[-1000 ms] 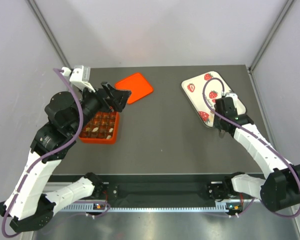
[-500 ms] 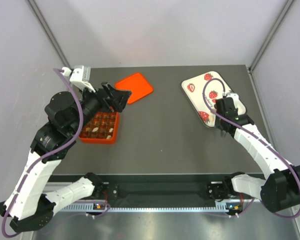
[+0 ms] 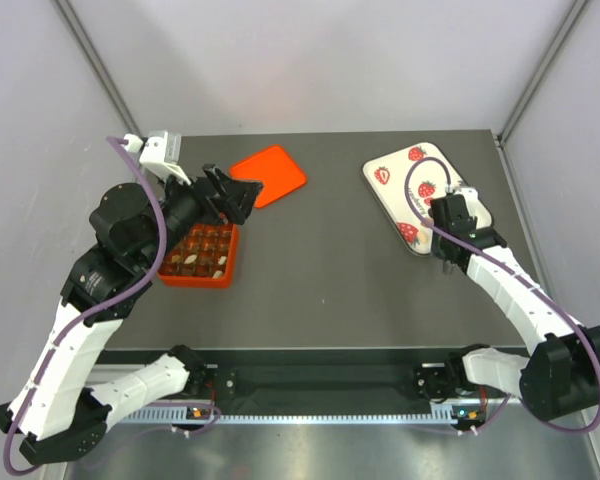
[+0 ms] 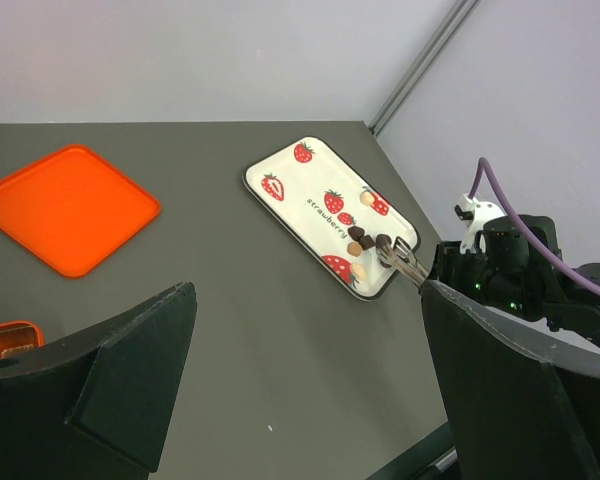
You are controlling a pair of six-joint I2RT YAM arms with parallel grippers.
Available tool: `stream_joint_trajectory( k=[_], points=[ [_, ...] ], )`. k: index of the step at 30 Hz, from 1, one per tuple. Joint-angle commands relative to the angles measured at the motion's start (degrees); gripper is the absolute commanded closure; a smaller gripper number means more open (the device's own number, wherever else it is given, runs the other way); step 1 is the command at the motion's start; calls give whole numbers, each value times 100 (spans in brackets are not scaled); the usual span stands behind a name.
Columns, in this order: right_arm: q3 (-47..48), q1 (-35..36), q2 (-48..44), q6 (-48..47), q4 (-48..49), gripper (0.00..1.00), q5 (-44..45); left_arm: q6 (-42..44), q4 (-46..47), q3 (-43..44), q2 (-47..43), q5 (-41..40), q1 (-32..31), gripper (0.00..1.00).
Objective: Pack the chocolate
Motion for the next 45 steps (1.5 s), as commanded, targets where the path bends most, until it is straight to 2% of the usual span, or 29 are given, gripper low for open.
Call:
stream_joint_trajectory(
  k=[1, 18, 30, 45],
  points=[
    [50, -83, -27, 72, -104, 59, 152, -32, 251, 28, -33, 88, 15, 1],
    [14, -83, -141, 327, -368, 60, -138, -67, 330, -33, 2, 176, 15, 1],
    [32, -83, -141, 327, -421, 67, -243, -94, 365, -86, -24, 176, 15, 1],
    [515, 49, -282, 160, -325, 68, -419, -76, 409, -113, -15, 124, 15, 1]
  ],
)
